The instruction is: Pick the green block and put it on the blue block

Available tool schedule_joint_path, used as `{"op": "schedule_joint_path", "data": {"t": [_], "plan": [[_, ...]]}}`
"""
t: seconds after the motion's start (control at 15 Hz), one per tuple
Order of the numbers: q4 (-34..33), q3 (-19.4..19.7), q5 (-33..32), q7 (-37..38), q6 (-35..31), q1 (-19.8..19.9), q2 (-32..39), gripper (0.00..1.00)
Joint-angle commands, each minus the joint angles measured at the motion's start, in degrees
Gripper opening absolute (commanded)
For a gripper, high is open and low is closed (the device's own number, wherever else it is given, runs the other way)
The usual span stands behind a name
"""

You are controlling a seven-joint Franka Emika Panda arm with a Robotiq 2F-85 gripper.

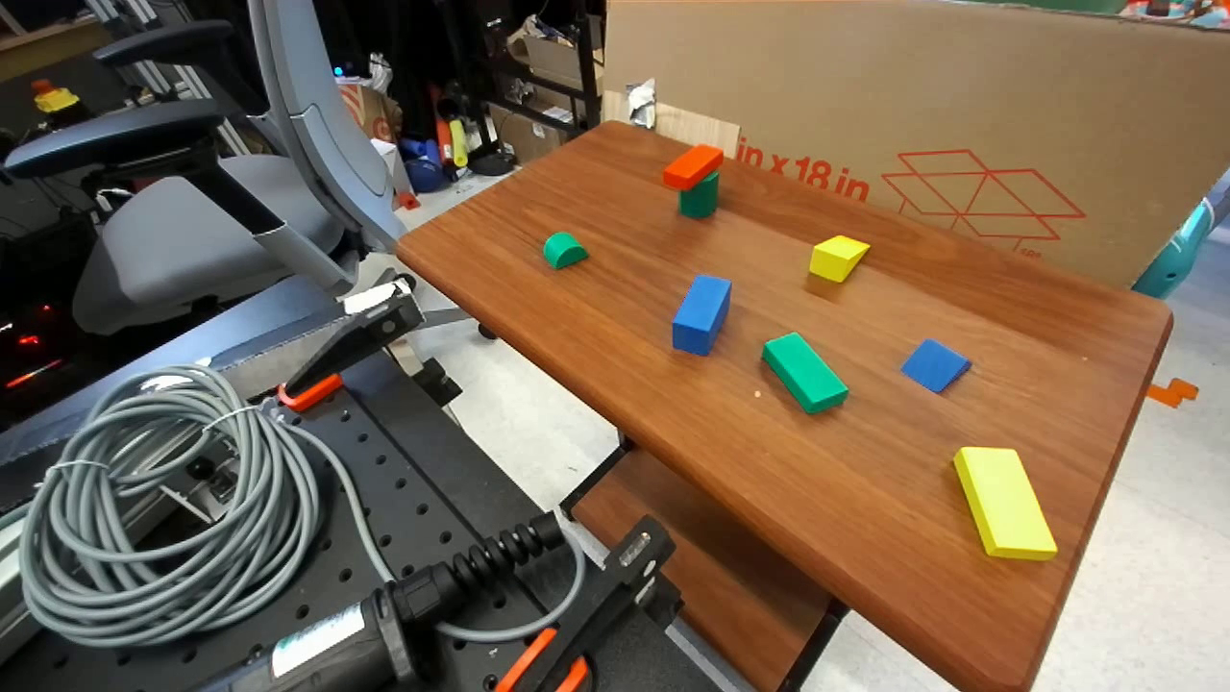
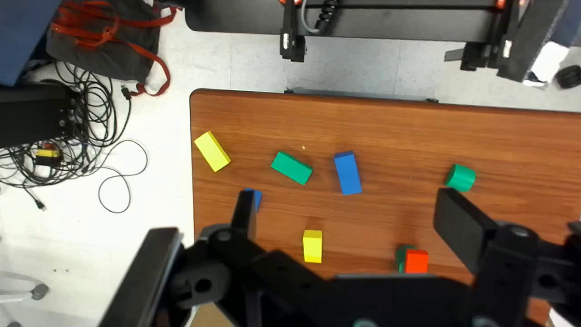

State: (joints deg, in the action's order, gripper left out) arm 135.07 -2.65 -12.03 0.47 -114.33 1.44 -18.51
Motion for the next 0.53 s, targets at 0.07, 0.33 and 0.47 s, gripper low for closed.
{"op": "schedule_joint_path", "data": {"t": [0.07, 0.33, 0.47], "plan": [[0.35, 5.18, -5.0, -15.58, -6.88, 0.72, 6.76, 1.0], [-1.87, 7.77, -10.66, -23.33, -15.43, 2.38, 15.88, 1.0], [-4.12, 8.34, -12.32, -25.43, -18.98, 3.03, 21.36, 1.0]]}}
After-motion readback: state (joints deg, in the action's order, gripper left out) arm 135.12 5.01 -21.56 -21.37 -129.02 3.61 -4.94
